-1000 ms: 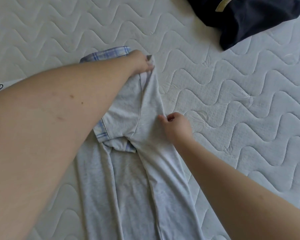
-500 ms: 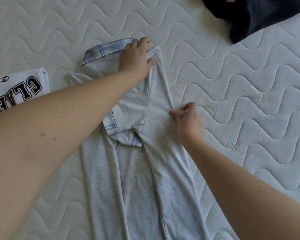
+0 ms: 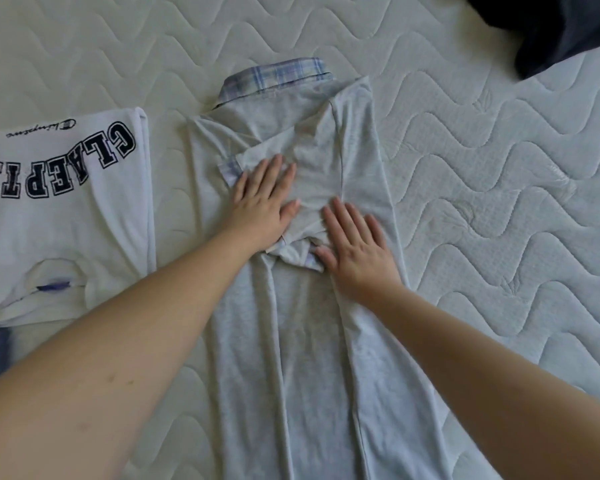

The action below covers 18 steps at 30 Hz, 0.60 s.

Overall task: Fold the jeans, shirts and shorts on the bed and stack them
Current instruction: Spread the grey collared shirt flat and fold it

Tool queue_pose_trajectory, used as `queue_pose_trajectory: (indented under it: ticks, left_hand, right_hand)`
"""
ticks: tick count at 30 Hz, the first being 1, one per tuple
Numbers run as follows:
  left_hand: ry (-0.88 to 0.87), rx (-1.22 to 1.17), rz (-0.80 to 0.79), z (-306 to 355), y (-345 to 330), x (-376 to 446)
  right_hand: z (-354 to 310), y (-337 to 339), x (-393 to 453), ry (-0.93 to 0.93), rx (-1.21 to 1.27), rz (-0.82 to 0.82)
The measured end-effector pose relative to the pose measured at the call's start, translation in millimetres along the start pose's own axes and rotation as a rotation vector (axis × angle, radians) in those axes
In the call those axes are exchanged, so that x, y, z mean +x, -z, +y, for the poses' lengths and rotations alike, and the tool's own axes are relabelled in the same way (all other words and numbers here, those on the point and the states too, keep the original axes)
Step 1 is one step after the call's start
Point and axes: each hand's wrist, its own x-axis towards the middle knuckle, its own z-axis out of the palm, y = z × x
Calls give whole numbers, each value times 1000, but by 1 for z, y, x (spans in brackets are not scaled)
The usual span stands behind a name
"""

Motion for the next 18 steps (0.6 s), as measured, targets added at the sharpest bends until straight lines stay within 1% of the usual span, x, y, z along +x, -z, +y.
queue_pose_trajectory:
  ticks: [2, 4, 5, 7, 8, 9, 10, 12, 14, 15, 16, 17, 18]
  left_hand:
    - [0, -34, -4, -4, 4, 2]
    - [83, -98, 60, -8, 9, -2]
    - [170, -179, 135, -9, 13, -5]
    - [394, -453, 335, -12, 23, -12]
    - [510, -601, 401, -13, 26, -14]
    - [625, -724, 405, -13, 29, -15]
    - [734, -826, 360, -14, 31, -15]
    - [905, -1102, 228, -15, 31, -15]
    - [1001, -1376, 84, -15, 31, -17]
    - [1001, -1426, 4, -16, 33, -19]
    - [978, -1427, -70, -16, 34, -20]
    - [949, -1410, -117, -16, 35, -22]
    - [924, -1387, -129, -17, 36, -24]
  right_hand:
    - [7, 5, 0, -61, -32, -48]
    - [3, 11, -3, -129, -57, -32]
    - [-3, 14, -3, -138, -58, 10]
    - [-22, 21, 0, -78, -24, 106]
    - [-32, 23, 4, -16, -16, 151]
    - [-43, 23, 7, 49, -28, 183]
    - [-51, 22, 12, 103, -53, 188]
    - [-65, 23, 20, 150, -109, 132]
    - [-71, 25, 26, 164, -137, 119]
    - [-72, 27, 27, 174, -140, 157]
    - [-72, 27, 28, 186, -139, 221]
    - [-72, 27, 28, 193, -129, 294]
    - [-70, 26, 28, 204, -100, 370]
